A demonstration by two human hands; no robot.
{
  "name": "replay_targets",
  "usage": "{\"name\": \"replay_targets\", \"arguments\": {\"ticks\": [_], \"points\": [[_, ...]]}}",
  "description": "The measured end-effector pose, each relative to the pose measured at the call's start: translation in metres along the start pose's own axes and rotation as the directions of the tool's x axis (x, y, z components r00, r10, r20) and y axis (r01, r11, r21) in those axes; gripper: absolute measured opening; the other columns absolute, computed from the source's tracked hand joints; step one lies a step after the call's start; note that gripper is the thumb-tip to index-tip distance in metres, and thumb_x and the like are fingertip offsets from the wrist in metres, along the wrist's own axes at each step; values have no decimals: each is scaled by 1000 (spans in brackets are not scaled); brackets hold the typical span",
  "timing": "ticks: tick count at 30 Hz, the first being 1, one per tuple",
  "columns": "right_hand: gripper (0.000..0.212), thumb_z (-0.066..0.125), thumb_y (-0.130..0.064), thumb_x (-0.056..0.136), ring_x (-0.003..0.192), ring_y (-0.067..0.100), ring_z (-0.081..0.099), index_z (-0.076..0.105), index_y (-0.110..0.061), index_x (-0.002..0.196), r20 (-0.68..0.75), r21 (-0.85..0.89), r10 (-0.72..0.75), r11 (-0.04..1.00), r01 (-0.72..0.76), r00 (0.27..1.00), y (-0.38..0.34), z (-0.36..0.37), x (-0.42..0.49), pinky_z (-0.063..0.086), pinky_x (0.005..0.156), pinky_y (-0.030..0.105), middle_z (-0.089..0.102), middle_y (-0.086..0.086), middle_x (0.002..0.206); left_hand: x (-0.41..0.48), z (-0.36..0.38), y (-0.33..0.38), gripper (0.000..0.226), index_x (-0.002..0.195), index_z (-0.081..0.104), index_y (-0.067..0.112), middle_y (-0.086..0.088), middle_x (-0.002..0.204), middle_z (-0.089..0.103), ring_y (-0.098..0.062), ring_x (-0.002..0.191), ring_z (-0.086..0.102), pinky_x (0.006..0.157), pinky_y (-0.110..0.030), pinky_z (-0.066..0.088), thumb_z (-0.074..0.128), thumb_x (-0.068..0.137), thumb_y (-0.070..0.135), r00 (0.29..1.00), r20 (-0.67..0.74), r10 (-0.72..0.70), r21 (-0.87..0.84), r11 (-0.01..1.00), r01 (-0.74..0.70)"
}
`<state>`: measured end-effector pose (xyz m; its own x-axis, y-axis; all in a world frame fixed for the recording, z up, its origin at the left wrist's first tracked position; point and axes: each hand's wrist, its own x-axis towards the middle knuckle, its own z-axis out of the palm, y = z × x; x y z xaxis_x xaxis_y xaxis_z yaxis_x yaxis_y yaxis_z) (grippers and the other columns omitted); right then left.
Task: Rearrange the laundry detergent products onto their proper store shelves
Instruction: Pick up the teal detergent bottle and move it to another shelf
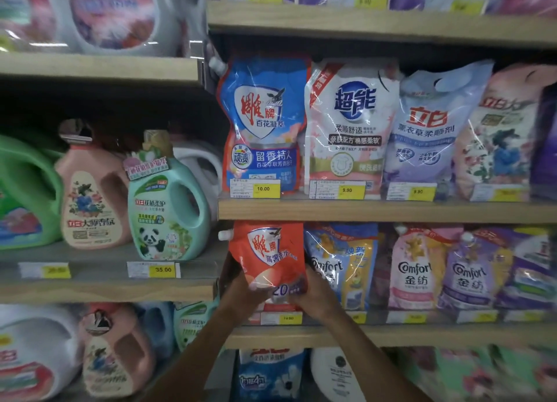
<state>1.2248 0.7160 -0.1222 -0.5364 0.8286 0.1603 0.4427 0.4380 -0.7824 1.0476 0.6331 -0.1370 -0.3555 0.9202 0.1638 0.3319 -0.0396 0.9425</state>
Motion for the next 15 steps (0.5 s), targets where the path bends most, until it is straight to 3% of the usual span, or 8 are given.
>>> {"name": "replay_targets", "arguments": {"ticks": [3, 6, 10, 12, 15], "points": [[65, 88, -34, 82, 117, 17, 67, 55, -29, 138, -55, -94, -6, 996, 1, 998, -11, -9, -16, 52, 91, 29, 71, -8, 126, -20, -1, 12, 42, 130, 52, 15, -12, 113, 68, -27, 99, 68, 86, -40, 59, 71, 93, 16, 1000, 3, 15, 137, 990, -16], [46, 79, -42, 88, 112, 17, 69, 59, -34, 129, -91, -196, -5, 980, -13, 996, -27, -22, -36, 56, 94, 37, 71, -10, 123, -42, -3, 23, 52, 139, 45, 7, -16, 118, 66, -39, 113, 66, 95, -54, 55, 70, 93, 11, 1000, -3, 27, 232, 972, -26], [7, 63, -43, 97, 105, 20, 71, 62, -37, 101, -11, -394, -23, 919, 17, 1000, -41, -39, -64, 58, 88, 38, 74, -6, 113, -80, -19, 40, 45, 132, 55, 25, -2, 123, 69, -22, 110, 68, 94, -42, 55, 70, 93, 40, 996, 49, -70, 516, 856, 35], [7, 62, -44, 96, 101, 20, 71, 62, -37, 96, 22, -420, -29, 907, 35, 999, -47, -43, -79, 57, 86, 37, 75, -6, 109, -101, -27, 55, 41, 130, 56, 33, 3, 125, 69, -18, 110, 67, 97, -37, 54, 64, 93, 49, 995, 63, -82, 638, 770, 23], [17, 66, -49, 94, 101, 15, 70, 67, -34, 102, 41, -404, -69, 911, 79, 997, -67, -42, -97, 53, 79, 31, 74, -10, 109, -130, -43, 87, 29, 121, 61, 38, 6, 123, 70, -19, 108, 68, 83, -27, 49, 59, 94, 50, 1000, 3, -7, 719, 695, 3]]}}
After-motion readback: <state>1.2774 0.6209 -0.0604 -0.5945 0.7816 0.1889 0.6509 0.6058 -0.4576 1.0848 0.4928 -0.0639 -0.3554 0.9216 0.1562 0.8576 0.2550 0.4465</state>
